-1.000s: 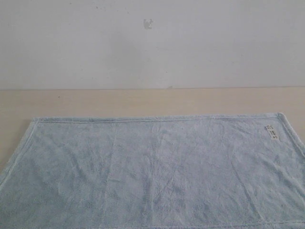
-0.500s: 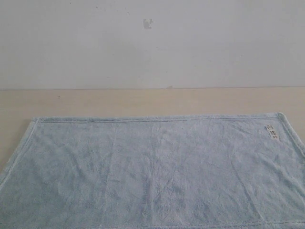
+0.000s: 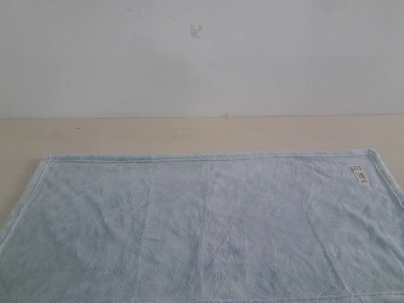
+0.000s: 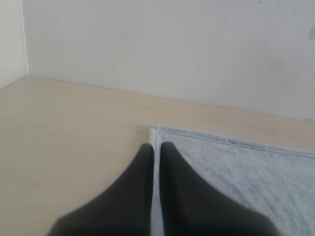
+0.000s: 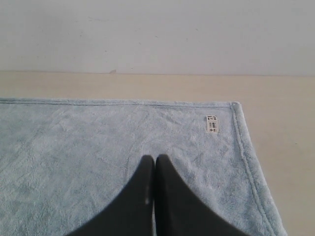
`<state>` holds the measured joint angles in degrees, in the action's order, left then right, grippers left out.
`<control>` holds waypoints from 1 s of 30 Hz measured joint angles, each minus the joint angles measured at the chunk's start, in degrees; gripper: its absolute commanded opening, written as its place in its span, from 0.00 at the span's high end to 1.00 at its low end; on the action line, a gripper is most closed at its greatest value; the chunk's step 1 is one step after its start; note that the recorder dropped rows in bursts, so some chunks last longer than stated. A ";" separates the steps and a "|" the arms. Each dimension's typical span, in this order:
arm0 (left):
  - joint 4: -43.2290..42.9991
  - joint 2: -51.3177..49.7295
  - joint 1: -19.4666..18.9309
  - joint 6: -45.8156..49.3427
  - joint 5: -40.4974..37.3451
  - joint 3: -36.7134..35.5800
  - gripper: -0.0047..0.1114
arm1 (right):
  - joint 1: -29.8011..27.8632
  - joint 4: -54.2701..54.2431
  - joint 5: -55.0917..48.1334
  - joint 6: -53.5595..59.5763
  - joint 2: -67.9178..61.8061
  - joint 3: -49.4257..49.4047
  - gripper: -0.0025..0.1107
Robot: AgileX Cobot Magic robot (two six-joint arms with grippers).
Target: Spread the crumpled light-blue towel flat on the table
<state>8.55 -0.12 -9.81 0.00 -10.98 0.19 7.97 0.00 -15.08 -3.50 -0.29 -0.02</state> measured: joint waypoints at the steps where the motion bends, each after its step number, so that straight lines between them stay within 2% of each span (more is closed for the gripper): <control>1: 0.00 0.00 0.79 0.00 0.01 0.00 0.92 | 0.00 0.00 0.00 0.00 0.00 0.00 0.98; 6: 0.00 0.00 3.80 0.00 0.09 0.00 0.92 | 0.00 0.00 0.00 0.00 0.00 0.00 0.98; 30: 0.00 0.00 4.02 0.00 0.23 0.00 0.92 | 0.00 0.00 0.00 0.00 0.00 0.00 0.98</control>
<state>8.55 -0.12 -5.79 0.00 -10.75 0.19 7.97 0.00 -15.08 -3.50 -0.29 -0.02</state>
